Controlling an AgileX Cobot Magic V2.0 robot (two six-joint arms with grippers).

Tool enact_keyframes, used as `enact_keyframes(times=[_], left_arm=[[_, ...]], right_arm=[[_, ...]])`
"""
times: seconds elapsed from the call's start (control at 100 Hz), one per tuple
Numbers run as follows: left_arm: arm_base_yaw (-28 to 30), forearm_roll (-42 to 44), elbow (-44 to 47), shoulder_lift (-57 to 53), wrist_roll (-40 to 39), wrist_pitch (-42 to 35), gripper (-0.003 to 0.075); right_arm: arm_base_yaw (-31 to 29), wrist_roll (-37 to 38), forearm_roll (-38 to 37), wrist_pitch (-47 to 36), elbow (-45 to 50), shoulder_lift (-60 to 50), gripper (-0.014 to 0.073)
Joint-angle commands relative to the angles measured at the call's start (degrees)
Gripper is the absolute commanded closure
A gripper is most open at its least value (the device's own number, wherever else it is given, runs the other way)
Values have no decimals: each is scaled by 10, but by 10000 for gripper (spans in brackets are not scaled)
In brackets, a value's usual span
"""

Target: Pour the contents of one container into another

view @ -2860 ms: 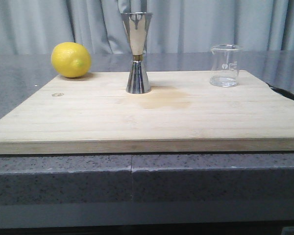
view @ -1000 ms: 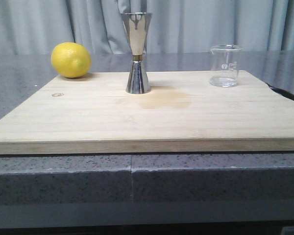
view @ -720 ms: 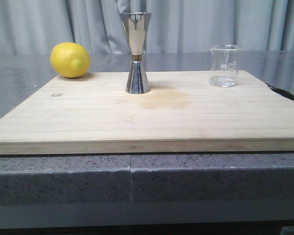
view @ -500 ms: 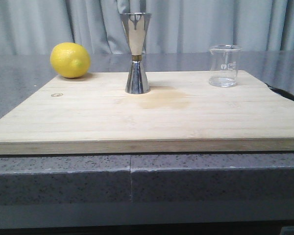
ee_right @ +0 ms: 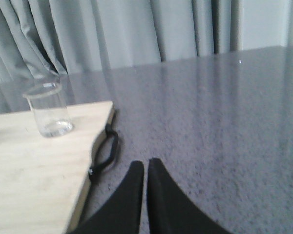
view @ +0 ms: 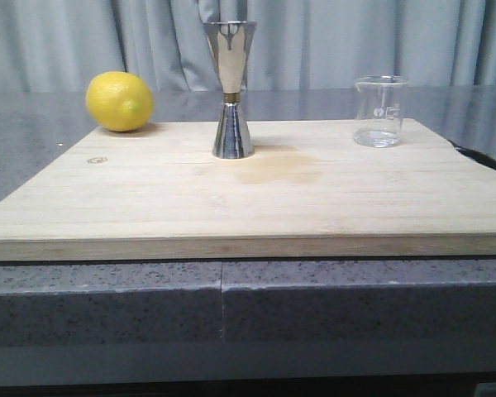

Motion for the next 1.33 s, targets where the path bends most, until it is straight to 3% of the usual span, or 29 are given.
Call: enact_keyframes(times=[0.0, 0.41, 0.61, 1.32], left_arm=[[-4, -2, 11, -1, -2, -44, 741], [-4, -2, 11, -1, -2, -43, 741], [-4, -2, 11, -1, -2, -43, 741], [-4, -2, 11, -1, -2, -43, 741]], right_arm=[[-4, -2, -2, -51, 12, -12, 603], [-4, -12, -4, -51, 15, -12, 603], [-4, -179, 100, -88, 15, -12, 603], [-4, -179, 102, -84, 15, -12, 603]])
